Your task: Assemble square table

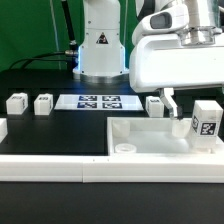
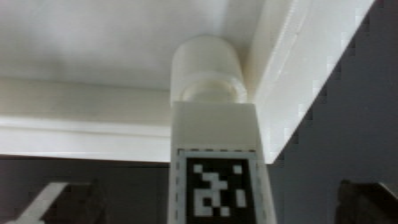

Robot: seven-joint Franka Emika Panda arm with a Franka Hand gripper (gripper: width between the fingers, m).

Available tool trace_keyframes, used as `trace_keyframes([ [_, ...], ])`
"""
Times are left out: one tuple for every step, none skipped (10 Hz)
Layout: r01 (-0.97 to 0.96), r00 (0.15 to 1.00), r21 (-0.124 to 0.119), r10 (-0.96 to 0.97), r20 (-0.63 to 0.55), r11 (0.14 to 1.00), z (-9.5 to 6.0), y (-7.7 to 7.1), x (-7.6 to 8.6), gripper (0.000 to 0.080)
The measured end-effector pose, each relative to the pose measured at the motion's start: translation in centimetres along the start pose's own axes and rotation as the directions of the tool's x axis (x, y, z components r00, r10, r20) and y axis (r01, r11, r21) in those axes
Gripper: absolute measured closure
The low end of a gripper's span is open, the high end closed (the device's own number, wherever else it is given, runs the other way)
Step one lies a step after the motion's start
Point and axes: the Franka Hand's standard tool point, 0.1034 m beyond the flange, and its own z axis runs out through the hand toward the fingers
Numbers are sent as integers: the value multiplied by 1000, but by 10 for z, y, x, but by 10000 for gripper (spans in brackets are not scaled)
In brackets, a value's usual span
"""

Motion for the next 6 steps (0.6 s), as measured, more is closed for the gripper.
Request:
trace_keyframes([
  [-1, 1000, 0, 1, 9, 1000, 0, 0, 0, 150],
  [-7, 998, 2, 7, 66, 1000, 0, 3, 7, 150],
  [-11, 994, 3, 11, 104, 1000, -2, 5, 22, 150],
  [-14, 995, 1, 14, 103, 1000, -1, 7, 29, 150],
  [-20, 985, 1, 20, 169, 1000, 2, 10, 27, 150],
  [-26, 957, 5, 24, 289, 1000, 3, 12, 28, 150],
])
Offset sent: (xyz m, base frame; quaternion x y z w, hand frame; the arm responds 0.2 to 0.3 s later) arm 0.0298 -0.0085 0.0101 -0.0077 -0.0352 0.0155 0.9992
